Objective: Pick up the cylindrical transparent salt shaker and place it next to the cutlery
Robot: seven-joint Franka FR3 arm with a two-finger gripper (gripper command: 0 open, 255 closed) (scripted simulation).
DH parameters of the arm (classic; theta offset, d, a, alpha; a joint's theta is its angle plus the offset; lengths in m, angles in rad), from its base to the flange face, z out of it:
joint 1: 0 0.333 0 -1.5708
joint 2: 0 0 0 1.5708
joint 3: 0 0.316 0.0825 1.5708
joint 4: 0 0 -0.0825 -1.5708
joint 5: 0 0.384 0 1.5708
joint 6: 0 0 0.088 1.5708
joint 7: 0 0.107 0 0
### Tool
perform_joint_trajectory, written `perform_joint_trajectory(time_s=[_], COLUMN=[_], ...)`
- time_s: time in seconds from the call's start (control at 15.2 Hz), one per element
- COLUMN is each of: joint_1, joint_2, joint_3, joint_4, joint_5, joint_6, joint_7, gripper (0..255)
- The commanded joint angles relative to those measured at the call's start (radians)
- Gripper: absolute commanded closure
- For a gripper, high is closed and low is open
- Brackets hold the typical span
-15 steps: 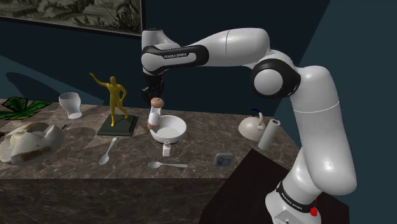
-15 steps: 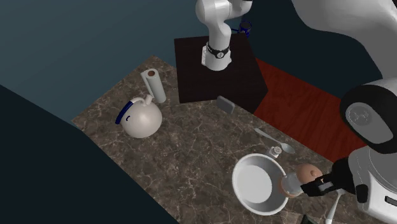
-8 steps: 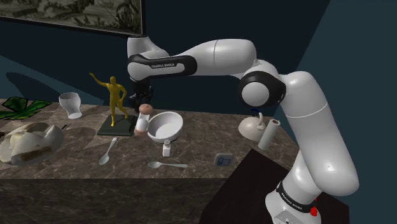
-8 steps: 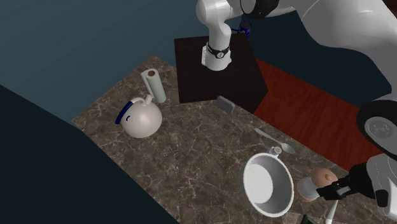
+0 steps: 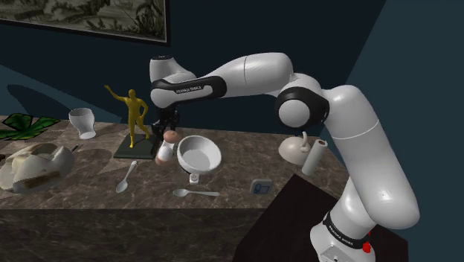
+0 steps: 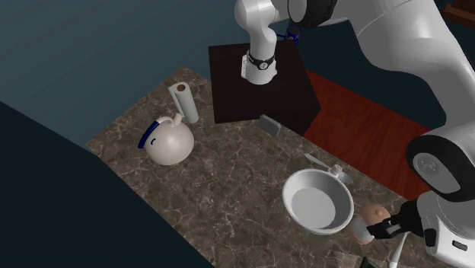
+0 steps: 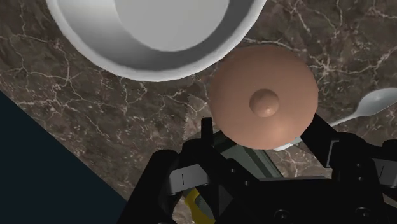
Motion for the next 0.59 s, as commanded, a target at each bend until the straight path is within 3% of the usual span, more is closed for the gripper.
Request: perform_joint_trajectory(time_s=[0.0,0.53], joint_1=[0.0,0.0], joint_2=[0.012,0.023], joint_3=[0.0,0.0], joint_4=[-0.007,-0.016], joint_5=[0.0,0.0], joint_6=[0.02,0.04], joint_7=[0.001,0.002], gripper=[255,255])
